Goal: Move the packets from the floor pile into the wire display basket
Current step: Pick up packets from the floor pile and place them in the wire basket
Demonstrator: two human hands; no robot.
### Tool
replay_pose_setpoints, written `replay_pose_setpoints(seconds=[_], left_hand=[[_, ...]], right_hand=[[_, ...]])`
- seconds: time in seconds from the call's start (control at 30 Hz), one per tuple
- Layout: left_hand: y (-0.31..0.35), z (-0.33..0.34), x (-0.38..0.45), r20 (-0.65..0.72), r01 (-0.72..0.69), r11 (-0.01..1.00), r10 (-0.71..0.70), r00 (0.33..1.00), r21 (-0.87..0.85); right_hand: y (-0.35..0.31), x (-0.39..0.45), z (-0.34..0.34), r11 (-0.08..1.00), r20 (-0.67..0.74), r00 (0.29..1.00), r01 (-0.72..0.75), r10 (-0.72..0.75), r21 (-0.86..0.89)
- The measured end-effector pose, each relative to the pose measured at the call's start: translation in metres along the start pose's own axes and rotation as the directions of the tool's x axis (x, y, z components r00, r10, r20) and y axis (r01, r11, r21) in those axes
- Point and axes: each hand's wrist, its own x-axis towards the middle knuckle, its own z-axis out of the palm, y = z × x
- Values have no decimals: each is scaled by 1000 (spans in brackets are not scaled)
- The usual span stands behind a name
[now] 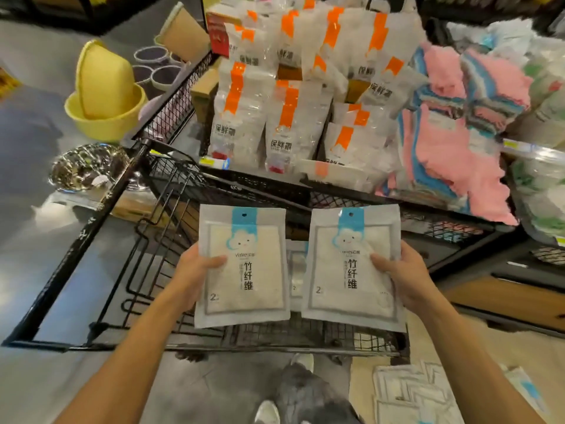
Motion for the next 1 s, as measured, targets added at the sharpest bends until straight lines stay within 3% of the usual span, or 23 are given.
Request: replay_pose_setpoints(seconds=[0.4,0.87,1.0], left_hand=[[-52,50,100,-50,125,984,-120,992,126],[-164,53,248,-100,323,910,-307,946,261],[-189,54,282,-126,297,900,-271,954,318]], right_hand=[[66,130,22,966,16,971,-237,240,-106],[186,230,72,851,-138,905,-425,402,-307],[219,248,85,826,-194,887,-460,418,-326]])
